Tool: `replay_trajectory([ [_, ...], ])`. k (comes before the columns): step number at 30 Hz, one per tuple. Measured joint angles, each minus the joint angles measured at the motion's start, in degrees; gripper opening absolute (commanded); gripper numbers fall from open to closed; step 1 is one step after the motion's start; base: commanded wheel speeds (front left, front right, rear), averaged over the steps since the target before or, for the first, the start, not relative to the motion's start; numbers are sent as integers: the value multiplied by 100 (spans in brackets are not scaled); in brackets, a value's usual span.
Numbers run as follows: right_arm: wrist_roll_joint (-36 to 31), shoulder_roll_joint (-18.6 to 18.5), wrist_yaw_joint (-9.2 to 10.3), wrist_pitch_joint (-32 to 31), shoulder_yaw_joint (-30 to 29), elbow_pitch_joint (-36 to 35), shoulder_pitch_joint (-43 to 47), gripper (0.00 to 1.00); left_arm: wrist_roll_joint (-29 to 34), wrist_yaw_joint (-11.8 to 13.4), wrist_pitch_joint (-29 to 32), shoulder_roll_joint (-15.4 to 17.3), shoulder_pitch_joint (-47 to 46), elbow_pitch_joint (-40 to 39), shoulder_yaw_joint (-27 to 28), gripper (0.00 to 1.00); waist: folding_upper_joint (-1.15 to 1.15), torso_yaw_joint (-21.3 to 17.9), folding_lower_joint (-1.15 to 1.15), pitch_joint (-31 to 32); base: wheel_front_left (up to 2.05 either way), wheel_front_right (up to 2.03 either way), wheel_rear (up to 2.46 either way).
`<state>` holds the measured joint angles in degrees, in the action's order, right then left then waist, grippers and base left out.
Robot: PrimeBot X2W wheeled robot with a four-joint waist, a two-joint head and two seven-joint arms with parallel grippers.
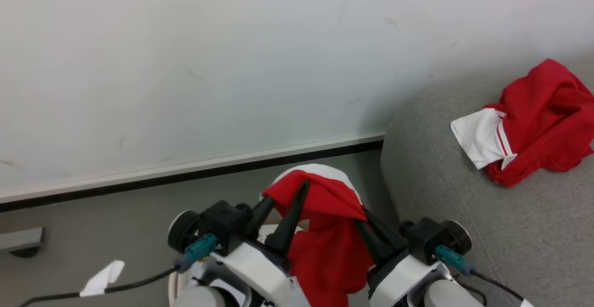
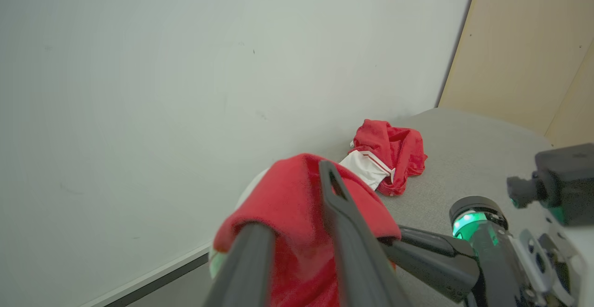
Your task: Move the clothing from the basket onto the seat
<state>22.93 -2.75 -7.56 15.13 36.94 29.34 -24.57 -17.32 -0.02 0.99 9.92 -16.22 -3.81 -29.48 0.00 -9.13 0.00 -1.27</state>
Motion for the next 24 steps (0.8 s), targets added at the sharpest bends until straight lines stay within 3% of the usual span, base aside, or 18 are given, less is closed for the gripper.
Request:
replay_trajectory([
  [6, -149, -1, 0, 0, -485, -189, -115, 0, 13, 86, -260, 77, 7, 350, 118, 100, 0, -377, 0, -105, 0, 0, 0],
  [24, -628, -244, 0, 0, -2138, -1048, 49, 0, 172, 1, -397, 115, -98, 667, -181, 100, 0, -1821, 0, -568, 0, 0, 0],
])
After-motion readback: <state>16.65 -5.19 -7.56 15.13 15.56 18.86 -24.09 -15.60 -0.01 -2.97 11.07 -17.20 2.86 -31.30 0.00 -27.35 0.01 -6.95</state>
